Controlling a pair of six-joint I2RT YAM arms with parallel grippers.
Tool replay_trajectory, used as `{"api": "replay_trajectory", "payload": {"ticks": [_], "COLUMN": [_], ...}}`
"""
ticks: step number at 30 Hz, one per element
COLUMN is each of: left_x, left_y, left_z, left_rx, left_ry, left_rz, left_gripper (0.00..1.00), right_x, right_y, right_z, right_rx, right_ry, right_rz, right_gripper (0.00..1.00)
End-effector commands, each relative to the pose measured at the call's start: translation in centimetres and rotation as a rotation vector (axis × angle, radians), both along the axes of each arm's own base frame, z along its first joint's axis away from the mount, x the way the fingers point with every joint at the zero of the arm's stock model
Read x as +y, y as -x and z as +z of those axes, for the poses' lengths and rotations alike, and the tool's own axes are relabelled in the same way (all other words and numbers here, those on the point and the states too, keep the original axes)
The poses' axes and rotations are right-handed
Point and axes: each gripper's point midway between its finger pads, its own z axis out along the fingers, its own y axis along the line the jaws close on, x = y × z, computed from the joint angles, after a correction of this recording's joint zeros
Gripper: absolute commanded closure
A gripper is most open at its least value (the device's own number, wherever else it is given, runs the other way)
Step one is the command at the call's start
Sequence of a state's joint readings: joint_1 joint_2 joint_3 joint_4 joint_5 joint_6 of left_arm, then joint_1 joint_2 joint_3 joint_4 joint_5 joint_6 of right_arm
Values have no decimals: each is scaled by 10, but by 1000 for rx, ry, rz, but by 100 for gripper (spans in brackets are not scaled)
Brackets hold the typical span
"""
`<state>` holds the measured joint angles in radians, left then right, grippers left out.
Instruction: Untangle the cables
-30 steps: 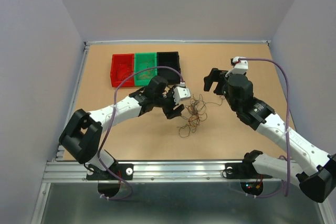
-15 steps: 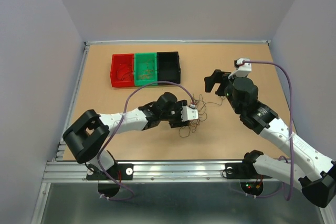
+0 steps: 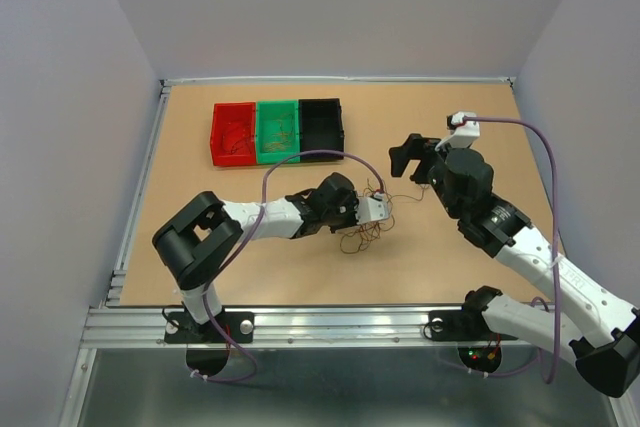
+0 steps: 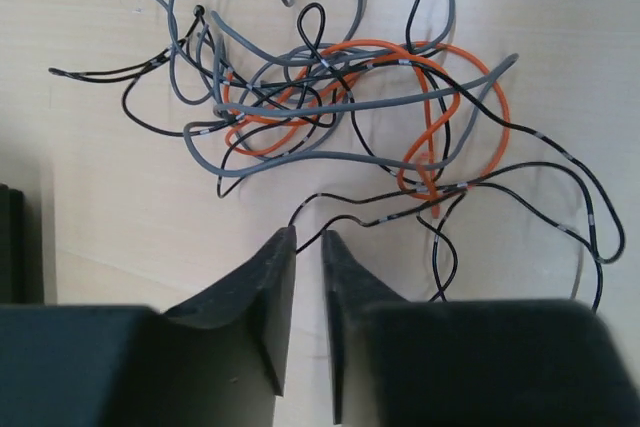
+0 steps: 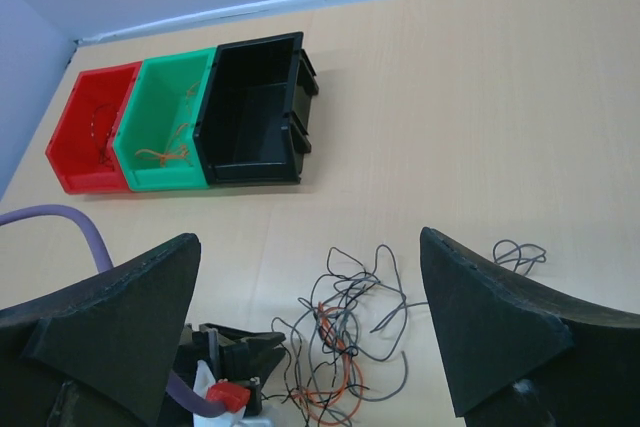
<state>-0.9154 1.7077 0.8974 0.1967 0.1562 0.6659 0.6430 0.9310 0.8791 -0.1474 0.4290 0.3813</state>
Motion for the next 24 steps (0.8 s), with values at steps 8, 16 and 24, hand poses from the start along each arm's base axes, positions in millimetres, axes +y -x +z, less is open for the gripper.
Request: {"api": "replay_trajectory", "payload": {"ticks": [8,16,24], "left_x": [-3,11,33], "left_y": [12,14,21], "left_z": [16,92,154], "left_rx": [11,21,7], "left_ry": [19,243,421], "left_rz": [-57,-69,-118], "left_gripper": [100,100,100], "right_x": [1,35,93], "right_y": [0,-4,-3], "right_z": [7,-12,-50], "right_rx": [-49,10,107], "right_ry": [-24,22,32], "right_rz": [9,159,430], "right_gripper": [5,5,7]}}
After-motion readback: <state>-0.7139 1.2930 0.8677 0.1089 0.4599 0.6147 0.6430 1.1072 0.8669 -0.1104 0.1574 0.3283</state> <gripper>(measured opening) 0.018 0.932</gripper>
